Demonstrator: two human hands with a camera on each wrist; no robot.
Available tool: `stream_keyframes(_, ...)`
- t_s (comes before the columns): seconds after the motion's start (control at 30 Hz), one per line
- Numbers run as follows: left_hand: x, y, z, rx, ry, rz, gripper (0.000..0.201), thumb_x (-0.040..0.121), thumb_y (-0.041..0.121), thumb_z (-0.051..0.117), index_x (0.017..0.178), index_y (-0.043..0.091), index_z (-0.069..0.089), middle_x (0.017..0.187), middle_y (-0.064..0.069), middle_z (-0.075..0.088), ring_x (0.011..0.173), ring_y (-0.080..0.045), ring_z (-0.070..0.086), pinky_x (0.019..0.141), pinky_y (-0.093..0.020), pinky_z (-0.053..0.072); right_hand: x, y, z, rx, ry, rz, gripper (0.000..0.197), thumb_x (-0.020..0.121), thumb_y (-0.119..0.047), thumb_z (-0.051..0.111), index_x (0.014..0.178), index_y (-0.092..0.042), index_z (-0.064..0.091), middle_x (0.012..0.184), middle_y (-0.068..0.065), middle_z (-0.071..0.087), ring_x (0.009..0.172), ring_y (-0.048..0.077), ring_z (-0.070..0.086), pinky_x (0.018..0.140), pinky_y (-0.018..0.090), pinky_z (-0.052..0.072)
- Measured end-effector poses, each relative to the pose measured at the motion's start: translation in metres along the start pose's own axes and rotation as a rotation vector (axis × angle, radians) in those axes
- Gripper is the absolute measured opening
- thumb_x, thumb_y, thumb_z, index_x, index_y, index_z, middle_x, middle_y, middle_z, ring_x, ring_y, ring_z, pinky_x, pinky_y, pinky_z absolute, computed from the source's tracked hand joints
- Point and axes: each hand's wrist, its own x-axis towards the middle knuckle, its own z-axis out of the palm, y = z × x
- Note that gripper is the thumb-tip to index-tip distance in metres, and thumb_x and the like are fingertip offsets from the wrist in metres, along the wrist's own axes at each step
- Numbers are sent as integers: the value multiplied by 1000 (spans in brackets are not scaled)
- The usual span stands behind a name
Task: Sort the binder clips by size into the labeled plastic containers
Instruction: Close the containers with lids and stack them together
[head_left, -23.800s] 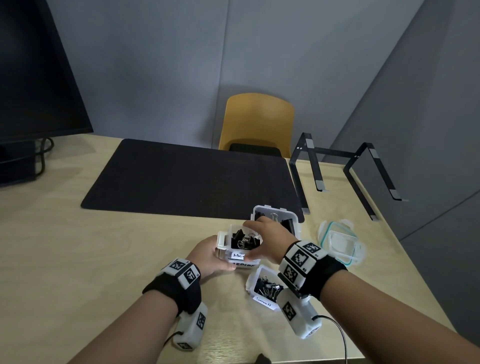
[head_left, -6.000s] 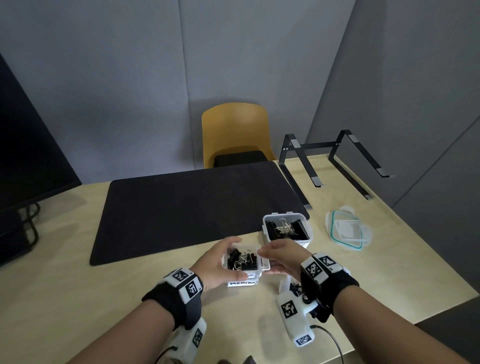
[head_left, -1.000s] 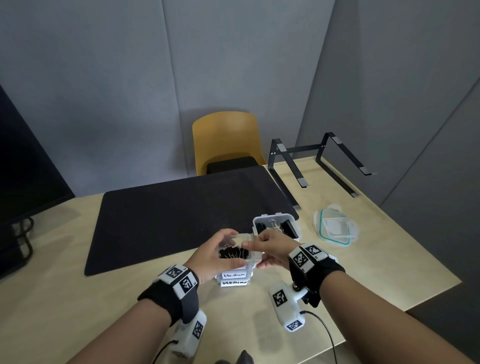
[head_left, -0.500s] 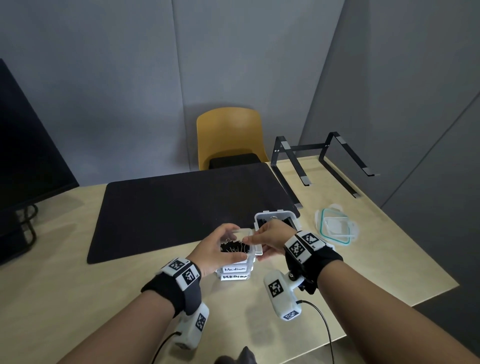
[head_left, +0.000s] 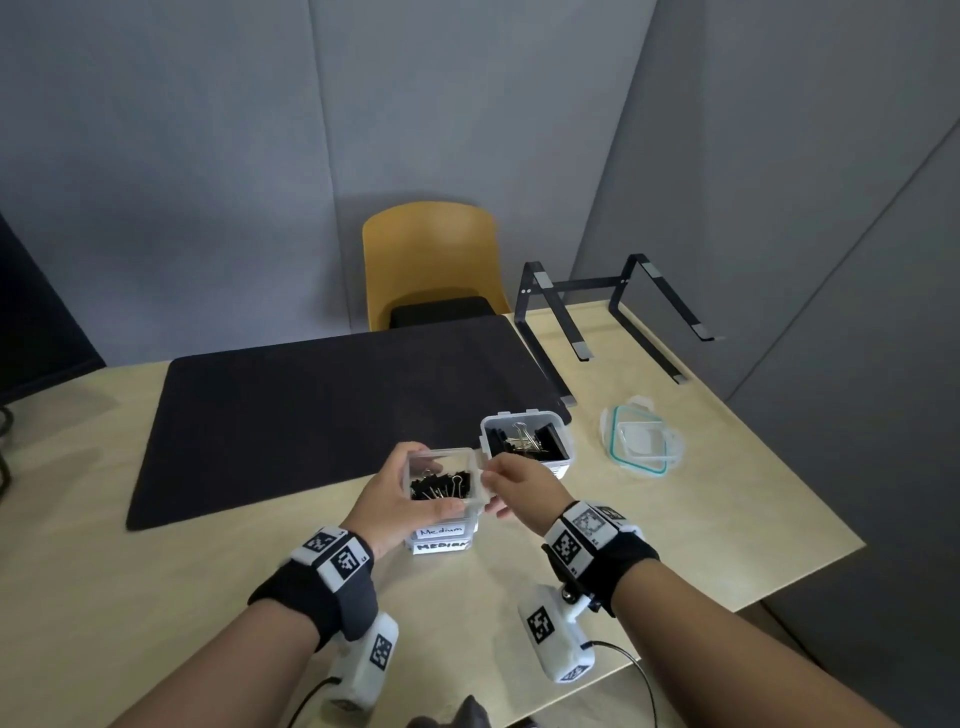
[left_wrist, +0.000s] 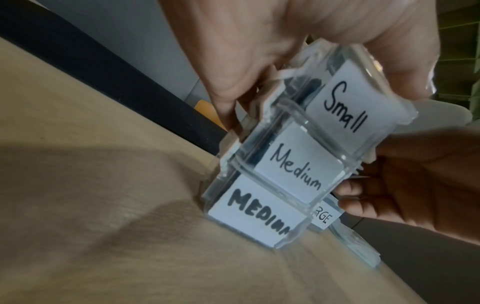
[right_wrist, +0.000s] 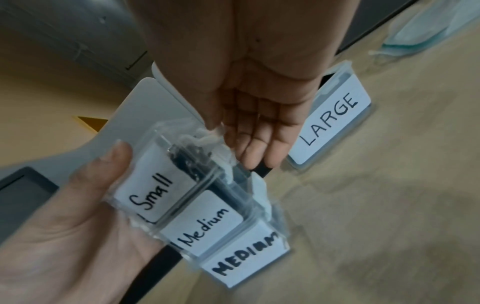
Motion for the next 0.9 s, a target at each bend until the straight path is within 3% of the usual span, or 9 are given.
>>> stream_keyframes(0.1,0,0,0,-11,2,11,73,40,49,84,104,33,52,106,11,63,104,-9,60,89,-35,51,1,5,-11,-148,75,-28,6,90,-26,56,87,-23,60,84,1,68,81,19,66,78,36,55)
stream_keyframes(0.2,0,2,0,-10,-6,20,71,40,50,82,102,33,52,107,9,62,104,-7,59,88,-32,50,6,11,-34,-212,283,-9,11,90,-26,54,89,-21,64,85,2,68,80,18,63,73,29,51)
stream_keyframes(0.3,0,3,2,-27,-6,25,71,39,49,81,102,32,52,107,8,62,104,-8,58,88,-32,50,10,24,-58,-253,436,95,14,91,-22,50,89,-15,62,82,4,66,76,20,59,67,29,49)
stream_keyframes(0.4,1,3,4,-43,-1,27,72,38,48,81,102,30,52,106,9,62,103,-7,58,86,-28,48,19,47,-80,-326,514,235,18,89,-17,46,96,-11,62,93,7,65,82,24,58,70,30,46)
stream_keyframes(0.5,2,2,3,-29,7,20,70,39,47,81,102,31,53,107,9,63,105,-8,59,90,-34,49,30,75,-100,-420,512,365,28,87,-8,45,111,-7,59,114,14,59,103,31,57,83,33,47)
stream_keyframes(0.6,3,0,2,-7,6,16,68,41,46,82,101,32,53,106,10,64,107,-7,58,97,-41,47,37,97,-113,-596,439,475,42,84,-2,45,125,-7,49,127,15,51,119,33,45,96,39,43)
stream_keyframes(0.7,5,-1,2,13,4,13,69,41,47,81,102,33,52,106,11,64,108,-6,58,98,-40,46,44,111,-120,-705,367,486,44,86,-2,44,130,-7,44,131,15,48,120,35,43,96,39,42)
stream_keyframes(0.9,5,-2,3,-5,10,27,74,40,45,80,106,27,52,107,7,64,104,2,58,94,-25,42,55,112,-125,-753,336,447,39,87,0,43,123,-6,55,123,16,54,116,34,51,94,36,44)
